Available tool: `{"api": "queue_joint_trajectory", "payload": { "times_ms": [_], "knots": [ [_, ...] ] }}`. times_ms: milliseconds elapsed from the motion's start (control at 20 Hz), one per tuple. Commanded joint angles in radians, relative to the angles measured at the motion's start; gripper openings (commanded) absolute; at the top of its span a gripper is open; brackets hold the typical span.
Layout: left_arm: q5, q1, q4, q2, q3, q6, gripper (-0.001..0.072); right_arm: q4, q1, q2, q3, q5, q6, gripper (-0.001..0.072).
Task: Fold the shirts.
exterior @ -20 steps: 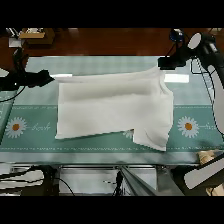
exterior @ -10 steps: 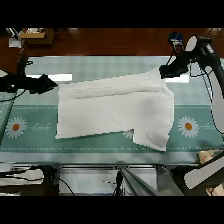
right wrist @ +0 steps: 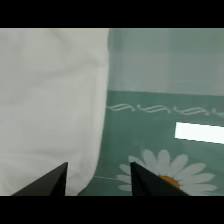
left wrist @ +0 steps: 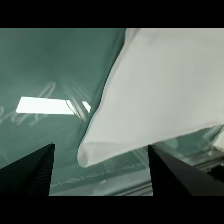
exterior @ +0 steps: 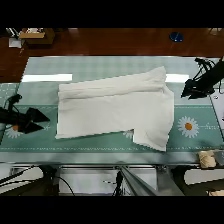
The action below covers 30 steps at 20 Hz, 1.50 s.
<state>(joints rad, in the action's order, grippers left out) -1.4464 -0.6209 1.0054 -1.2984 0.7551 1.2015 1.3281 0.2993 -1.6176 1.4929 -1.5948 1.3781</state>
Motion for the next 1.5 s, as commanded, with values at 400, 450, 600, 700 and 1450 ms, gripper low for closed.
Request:
{"api": "queue_joint_trajectory", "payload": {
  "times_ms": [400, 450, 600, 700, 1450],
  "knots": [
    [0.191, 0.061, -0.120, 0.035, -0.256, -0.037, 0.0622, -0.146, 0.097, 0.126, -0.209, 0.128, -0.059, 0.0479],
    [0.227, 0.089, -0.155, 0.031, -0.262, -0.037, 0.0539, -0.148, 0.097, 0.126, -0.209, 0.126, -0.056, 0.0479],
    [0.250, 0.196, -0.183, 0.015, -0.266, -0.040, 0.0140, -0.146, 0.097, 0.139, -0.209, 0.126, -0.052, 0.0479],
    [0.250, 0.227, -0.183, 0.014, -0.266, -0.041, 0.0021, -0.093, 0.111, 0.160, -0.209, 0.110, -0.056, 0.0479],
    [0.214, 0.214, -0.184, 0.015, -0.265, -0.064, 0.0021, -0.346, 0.260, 0.446, -0.933, 0.373, -0.164, 0.0496]
  ]
}}
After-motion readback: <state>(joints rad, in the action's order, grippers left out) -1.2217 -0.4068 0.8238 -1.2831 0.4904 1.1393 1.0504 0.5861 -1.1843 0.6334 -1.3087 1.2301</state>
